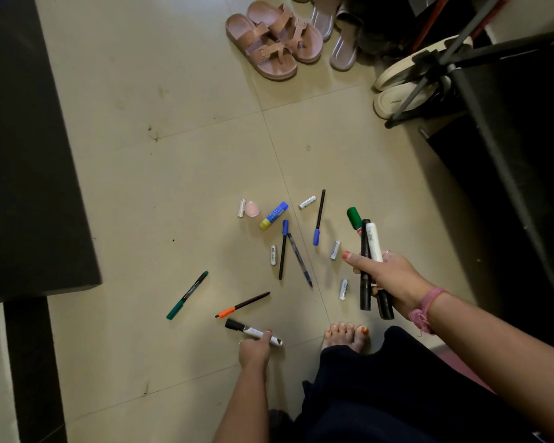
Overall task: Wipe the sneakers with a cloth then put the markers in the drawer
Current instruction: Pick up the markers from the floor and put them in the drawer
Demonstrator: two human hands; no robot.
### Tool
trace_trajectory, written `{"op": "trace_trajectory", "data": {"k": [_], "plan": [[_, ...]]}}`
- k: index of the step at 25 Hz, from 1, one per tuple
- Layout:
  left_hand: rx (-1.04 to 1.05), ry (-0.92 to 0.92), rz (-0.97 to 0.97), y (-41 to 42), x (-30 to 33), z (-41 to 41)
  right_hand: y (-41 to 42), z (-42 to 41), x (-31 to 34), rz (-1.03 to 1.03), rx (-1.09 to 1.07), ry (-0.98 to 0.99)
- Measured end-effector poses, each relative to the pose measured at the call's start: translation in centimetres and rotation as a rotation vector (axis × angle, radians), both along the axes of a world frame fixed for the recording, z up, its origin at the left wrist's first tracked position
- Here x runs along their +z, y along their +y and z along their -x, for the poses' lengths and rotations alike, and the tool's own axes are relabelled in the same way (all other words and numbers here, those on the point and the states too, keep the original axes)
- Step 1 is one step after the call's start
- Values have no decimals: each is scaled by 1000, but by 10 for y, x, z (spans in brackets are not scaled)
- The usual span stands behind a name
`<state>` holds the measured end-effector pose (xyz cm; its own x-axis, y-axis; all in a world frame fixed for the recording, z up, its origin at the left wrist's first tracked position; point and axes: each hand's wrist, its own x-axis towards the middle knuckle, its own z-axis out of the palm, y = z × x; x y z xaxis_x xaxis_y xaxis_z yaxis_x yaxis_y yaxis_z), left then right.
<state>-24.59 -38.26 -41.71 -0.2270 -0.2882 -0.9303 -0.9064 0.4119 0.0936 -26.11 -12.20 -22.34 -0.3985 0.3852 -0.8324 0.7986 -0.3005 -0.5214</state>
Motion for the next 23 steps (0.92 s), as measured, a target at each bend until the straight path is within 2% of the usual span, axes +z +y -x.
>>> {"op": "trace_trajectory", "data": {"k": [4, 9, 16, 19, 23], "plan": [[-25, -64, 68, -12, -59, -9, -2, -4, -15, 25, -1, 5], [38, -66, 32, -7, -37, 0, -8, -9, -26, 76, -5, 6], [421, 187, -93, 54, 67, 16, 4, 1, 4, 42, 30, 30], [347, 246, -213, 87, 112, 23, 11, 1, 33, 30, 21, 40], [235, 235, -571, 131, 190, 33, 12, -8, 84, -23, -3, 45]]}}
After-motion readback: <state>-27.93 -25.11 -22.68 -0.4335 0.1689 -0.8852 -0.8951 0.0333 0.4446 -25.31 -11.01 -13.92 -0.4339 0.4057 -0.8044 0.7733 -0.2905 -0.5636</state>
